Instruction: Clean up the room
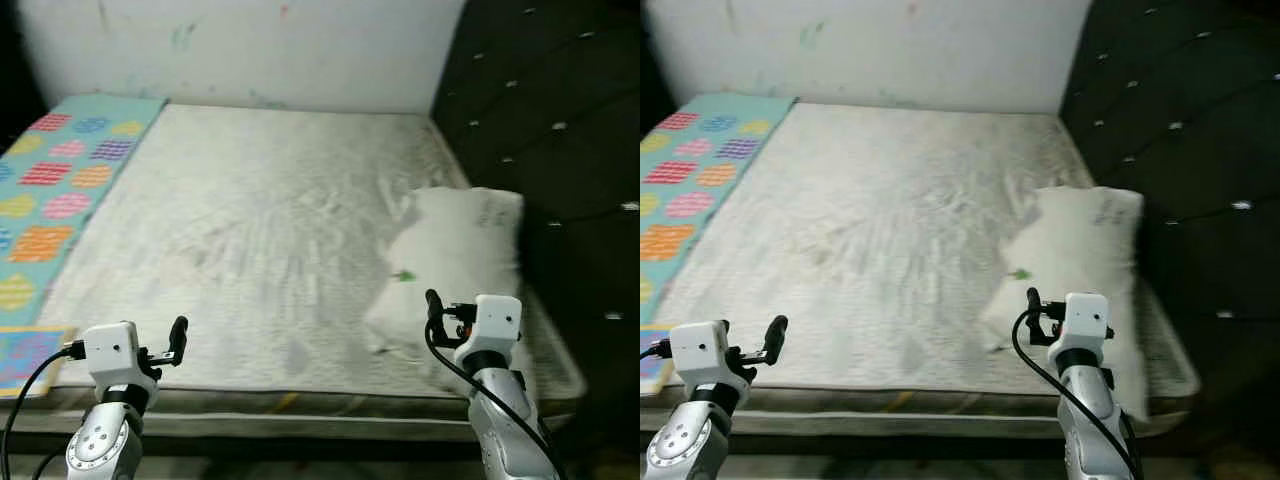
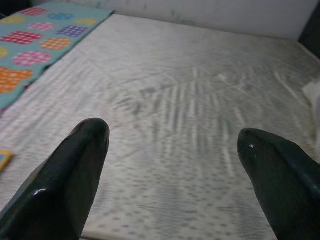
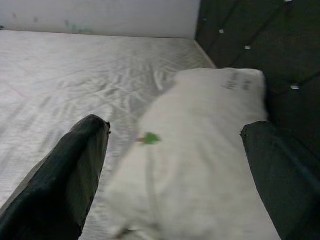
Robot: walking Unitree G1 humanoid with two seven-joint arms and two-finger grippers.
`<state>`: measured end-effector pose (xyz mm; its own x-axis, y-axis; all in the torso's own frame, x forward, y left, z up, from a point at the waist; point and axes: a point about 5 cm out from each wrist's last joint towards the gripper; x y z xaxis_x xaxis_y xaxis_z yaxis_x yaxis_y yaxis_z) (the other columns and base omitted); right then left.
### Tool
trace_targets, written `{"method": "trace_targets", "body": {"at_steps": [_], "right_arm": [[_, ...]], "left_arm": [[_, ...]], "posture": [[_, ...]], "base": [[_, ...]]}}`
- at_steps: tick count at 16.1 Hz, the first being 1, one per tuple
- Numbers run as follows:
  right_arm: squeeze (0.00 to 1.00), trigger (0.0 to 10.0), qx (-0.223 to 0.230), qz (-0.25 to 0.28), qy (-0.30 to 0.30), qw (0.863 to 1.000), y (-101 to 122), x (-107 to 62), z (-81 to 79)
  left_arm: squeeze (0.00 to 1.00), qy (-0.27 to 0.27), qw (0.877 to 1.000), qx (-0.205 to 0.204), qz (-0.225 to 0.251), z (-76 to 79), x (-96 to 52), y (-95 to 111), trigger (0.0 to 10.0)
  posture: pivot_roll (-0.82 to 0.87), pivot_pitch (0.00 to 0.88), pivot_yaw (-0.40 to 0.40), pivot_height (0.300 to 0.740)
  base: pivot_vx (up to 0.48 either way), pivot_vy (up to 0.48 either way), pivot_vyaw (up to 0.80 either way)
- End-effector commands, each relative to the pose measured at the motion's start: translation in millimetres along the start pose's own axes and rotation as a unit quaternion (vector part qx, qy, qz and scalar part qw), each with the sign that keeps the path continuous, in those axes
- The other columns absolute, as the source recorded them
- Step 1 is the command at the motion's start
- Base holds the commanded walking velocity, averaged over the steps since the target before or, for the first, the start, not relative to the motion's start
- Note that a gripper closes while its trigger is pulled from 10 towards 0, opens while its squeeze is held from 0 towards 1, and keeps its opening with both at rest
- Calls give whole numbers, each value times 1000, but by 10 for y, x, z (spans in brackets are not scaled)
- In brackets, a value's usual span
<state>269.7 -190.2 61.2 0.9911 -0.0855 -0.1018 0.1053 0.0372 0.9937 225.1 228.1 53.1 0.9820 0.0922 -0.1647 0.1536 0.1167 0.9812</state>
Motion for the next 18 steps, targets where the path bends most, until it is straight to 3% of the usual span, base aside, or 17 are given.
{"method": "trace_targets", "body": {"at_steps": [1,15,18], "right_arm": [[0,10000,-2,0,-6,1000,20,12,51],[0,10000,-1,-1,-5,1000,22,25,45],[0,10000,-2,-1,-4,1000,23,36,43]], "left_arm": [[0,-9,1000,-3,5,54,24,30,10000],[0,-29,999,-18,6,72,37,27,10000],[0,-31,999,-18,8,75,45,29,10000]], "posture": [[-112,35,-14,740],[-111,29,-17,740],[-109,24,-18,740]], "base": [[0,-480,0],[0,-34,0],[278,0,-473]]}}
Point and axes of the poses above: a point about 5 cm out from each wrist's last joint towards the gripper, its own x axis pointing out of the wrist towards the gripper, its own y axis along the axis of the wrist's last joint, z = x × y, and after that the axes turned 2 degrees about -x, right-handed
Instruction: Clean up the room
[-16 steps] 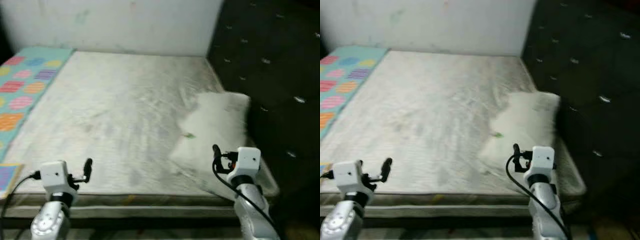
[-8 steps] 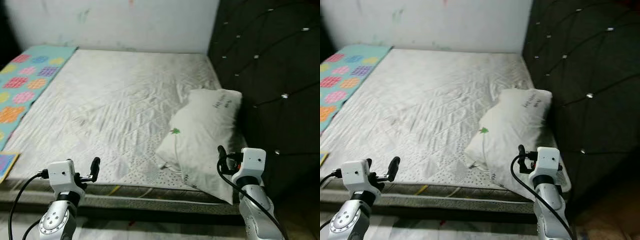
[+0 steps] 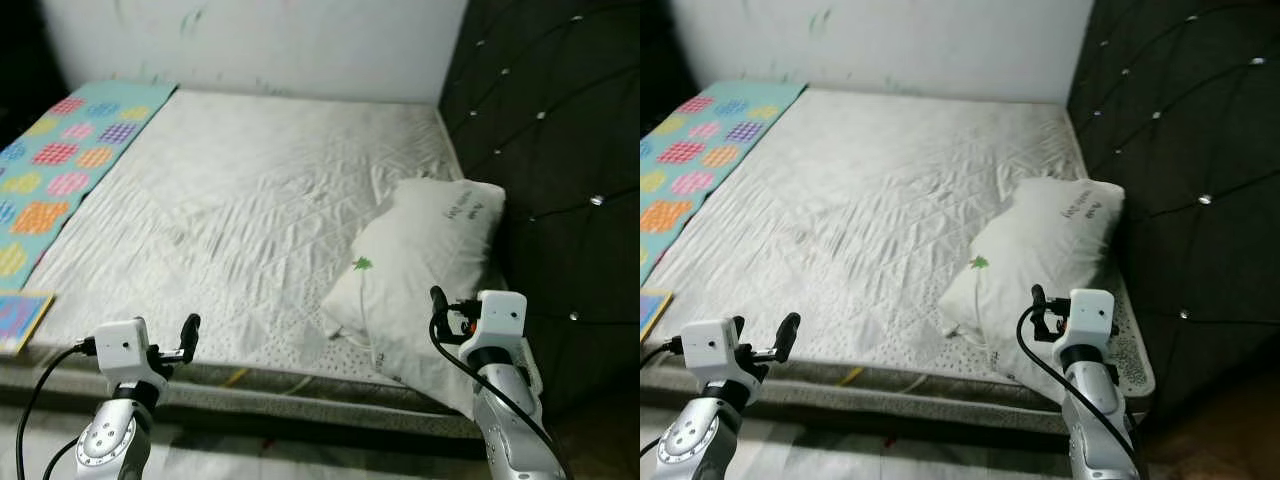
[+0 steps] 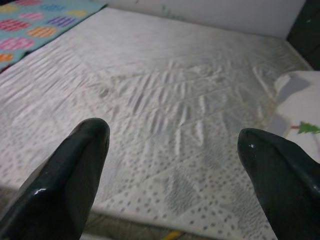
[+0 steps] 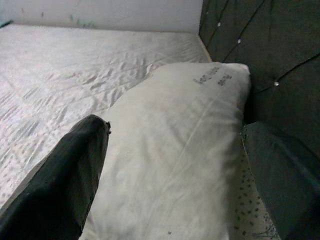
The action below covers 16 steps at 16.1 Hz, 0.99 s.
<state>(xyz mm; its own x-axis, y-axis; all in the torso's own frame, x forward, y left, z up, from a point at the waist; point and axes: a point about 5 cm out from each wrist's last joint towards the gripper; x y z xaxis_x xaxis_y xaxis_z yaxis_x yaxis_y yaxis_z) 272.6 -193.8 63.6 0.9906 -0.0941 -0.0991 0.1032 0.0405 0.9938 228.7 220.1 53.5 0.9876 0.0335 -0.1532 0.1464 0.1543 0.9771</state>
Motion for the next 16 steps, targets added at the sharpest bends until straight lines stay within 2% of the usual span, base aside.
{"method": "trace_targets", "body": {"at_steps": [1,10,16], "right_arm": [[0,10000,-1,-2,1,1000,-1,7,8],[0,10000,0,0,0,1000,5,26,0],[0,10000,2,1,-2,1000,7,34,8]], "left_arm": [[0,-3,1000,2,6,-5,14,33,10000],[0,-6,1000,3,6,-7,36,33,10000],[0,3,1000,11,10,-18,29,50,10000]], "posture": [[-109,24,-18,740],[-110,18,-16,740],[-107,18,-17,740]], "base": [[322,0,0],[333,0,0],[0,0,0]]}}
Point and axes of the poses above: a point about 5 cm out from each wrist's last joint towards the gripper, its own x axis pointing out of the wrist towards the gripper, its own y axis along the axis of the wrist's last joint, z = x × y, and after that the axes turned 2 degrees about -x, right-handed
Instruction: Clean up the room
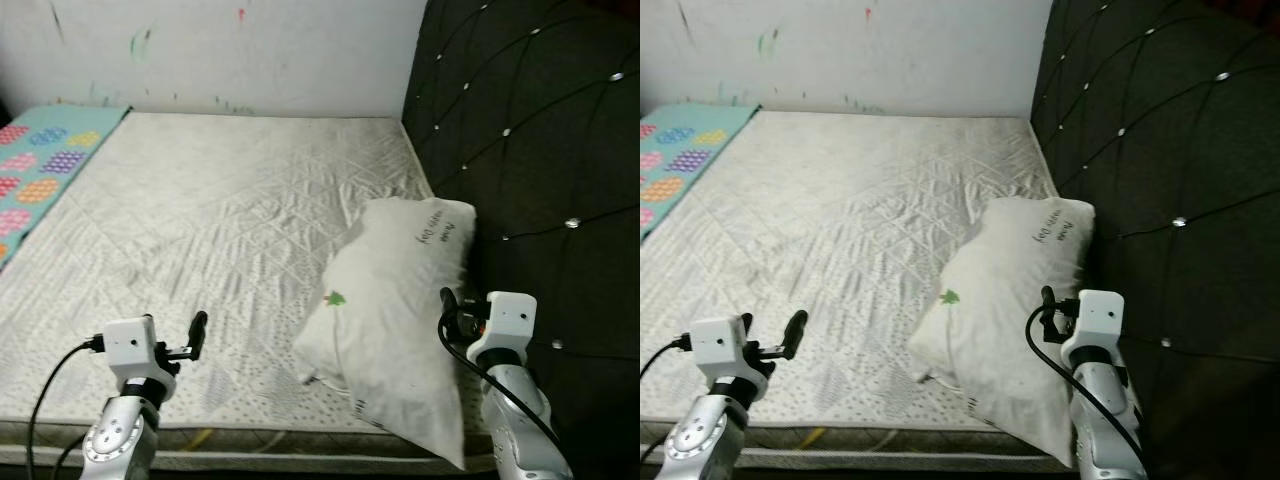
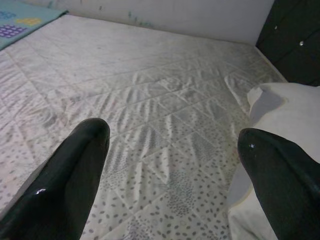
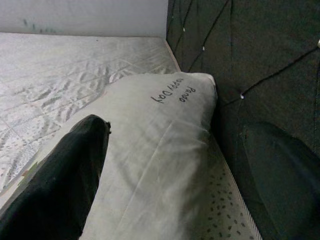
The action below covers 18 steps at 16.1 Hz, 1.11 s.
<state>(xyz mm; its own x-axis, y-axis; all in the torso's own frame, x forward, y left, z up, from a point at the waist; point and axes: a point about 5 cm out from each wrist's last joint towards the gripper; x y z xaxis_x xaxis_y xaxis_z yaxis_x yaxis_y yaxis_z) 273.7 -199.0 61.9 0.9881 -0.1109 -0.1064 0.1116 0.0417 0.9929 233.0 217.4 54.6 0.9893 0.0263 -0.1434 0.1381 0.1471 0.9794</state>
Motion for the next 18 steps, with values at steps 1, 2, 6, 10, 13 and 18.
{"method": "trace_targets", "body": {"at_steps": [1,2,6,10,13,18], "right_arm": [[0,10000,3,4,5,1000,25,16,-42],[0,10000,2,4,6,1000,25,17,-42],[0,10000,3,3,6,1000,21,20,-36],[0,10000,3,3,8,1000,23,21,-37],[0,10000,3,2,8,1000,23,20,-41],[0,10000,3,3,10,1000,27,22,-44]], "left_arm": [[0,8,1000,10,5,-51,-10,37,10000],[0,8,1000,11,4,-50,-7,32,10000],[0,10,1000,10,1,-43,-4,23,10000],[0,10,1000,7,2,-43,-2,24,10000],[0,10,1000,6,2,-46,-3,26,10000],[0,9,1000,5,2,-50,-1,25,10000]], "posture": [[-107,18,-17,740],[-107,18,-17,740],[-108,14,-20,740],[-109,17,-20,740],[-109,20,-20,740],[-109,21,-19,740]], "base": [[0,0,0],[0,0,0],[0,-86,-123],[0,-380,0],[0,-129,0],[0,0,0]]}}
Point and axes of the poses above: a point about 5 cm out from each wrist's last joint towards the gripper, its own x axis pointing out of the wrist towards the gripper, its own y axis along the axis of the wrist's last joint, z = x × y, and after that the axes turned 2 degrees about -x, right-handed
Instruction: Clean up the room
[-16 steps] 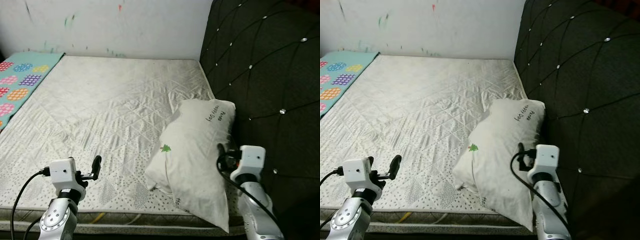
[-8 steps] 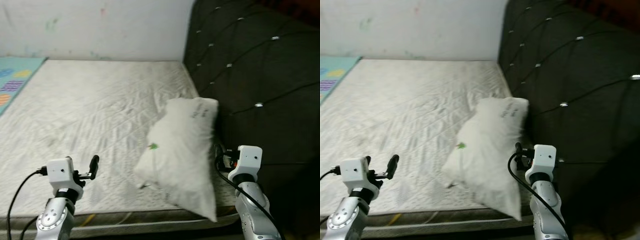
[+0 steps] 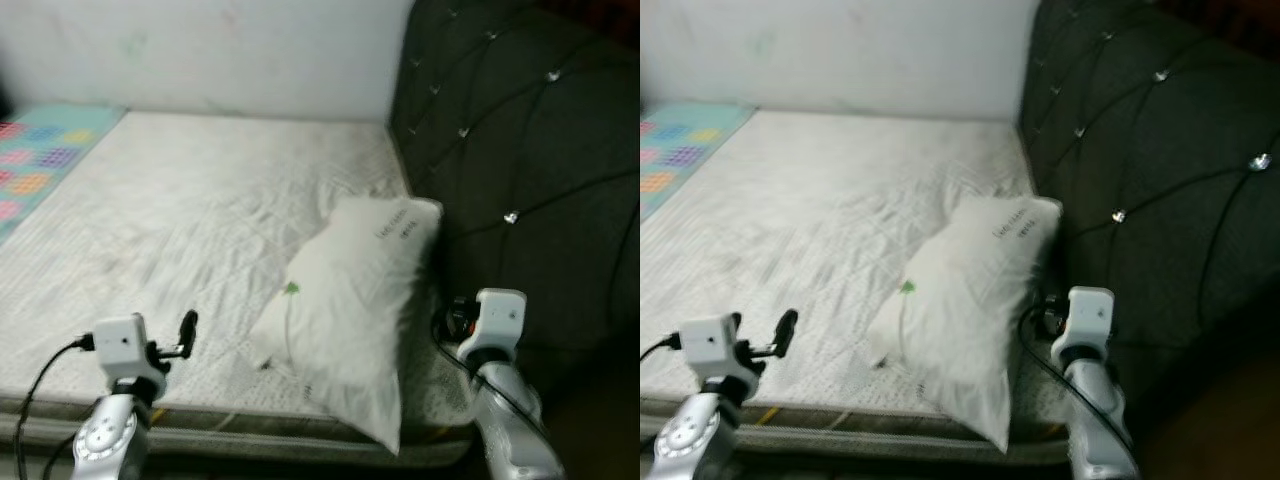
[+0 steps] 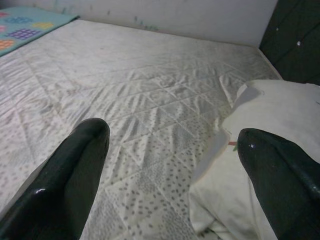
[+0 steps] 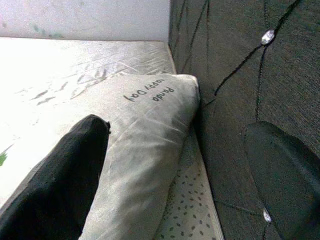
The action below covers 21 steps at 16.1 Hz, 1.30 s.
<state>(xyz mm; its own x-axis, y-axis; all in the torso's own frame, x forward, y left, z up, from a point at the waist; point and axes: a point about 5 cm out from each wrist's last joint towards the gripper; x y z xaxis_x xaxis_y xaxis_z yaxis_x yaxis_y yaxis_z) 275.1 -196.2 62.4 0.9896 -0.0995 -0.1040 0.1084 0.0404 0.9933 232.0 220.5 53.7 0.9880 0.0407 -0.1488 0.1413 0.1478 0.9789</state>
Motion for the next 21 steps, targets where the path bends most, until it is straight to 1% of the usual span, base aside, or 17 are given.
{"method": "trace_targets", "body": {"at_steps": [1,9,11,12,13,14,15,16,18,19,21], "right_arm": [[0,10000,2,1,4,1000,20,13,-14],[0,10000,0,1,6,1000,25,23,-12],[0,10000,-8,24,12,1000,156,56,-24],[0,10000,-1,39,23,999,271,74,-52],[0,10000,3,43,26,999,301,79,-60],[0,10000,8,47,31,998,332,84,-76],[0,10000,13,49,40,998,348,75,-106],[0,10000,15,50,47,997,359,62,-133],[0,10000,22,47,57,997,351,3,-159],[0,10000,12,37,66,997,286,-55,-160],[0,10000,13,22,59,998,235,-89,-131]], "left_arm": [[0,2,1000,6,4,-16,6,31,10000],[0,0,1000,10,5,0,9,32,10000],[0,-1,1000,21,19,-6,8,93,10000],[0,6,999,22,40,2,19,199,10000],[0,9,999,23,48,10,27,236,10000],[0,9,998,16,56,53,45,284,10000],[0,7,998,31,60,98,52,305,10000],[0,6,997,37,61,136,49,303,10000],[0,6,998,22,50,147,6,249,10000],[0,0,999,13,46,133,-31,226,10000],[0,-11,999,14,38,154,-42,211,10000]], "posture": [[-109,21,-19,740],[-106,16,-22,740],[-108,6,-17,740],[-112,0,-16,740],[-112,0,-16,740],[-113,0,-17,740],[-114,0,-18,740],[-114,0,-18,740],[-110,0,-21,740],[-112,0,-19,740],[-111,0,-20,740]], "base": [[0,0,0],[0,0,0],[0,0,0],[0,0,0],[0,0,0],[0,0,0],[0,0,0],[0,0,0],[0,0,0],[0,0,0],[0,0,0]]}}
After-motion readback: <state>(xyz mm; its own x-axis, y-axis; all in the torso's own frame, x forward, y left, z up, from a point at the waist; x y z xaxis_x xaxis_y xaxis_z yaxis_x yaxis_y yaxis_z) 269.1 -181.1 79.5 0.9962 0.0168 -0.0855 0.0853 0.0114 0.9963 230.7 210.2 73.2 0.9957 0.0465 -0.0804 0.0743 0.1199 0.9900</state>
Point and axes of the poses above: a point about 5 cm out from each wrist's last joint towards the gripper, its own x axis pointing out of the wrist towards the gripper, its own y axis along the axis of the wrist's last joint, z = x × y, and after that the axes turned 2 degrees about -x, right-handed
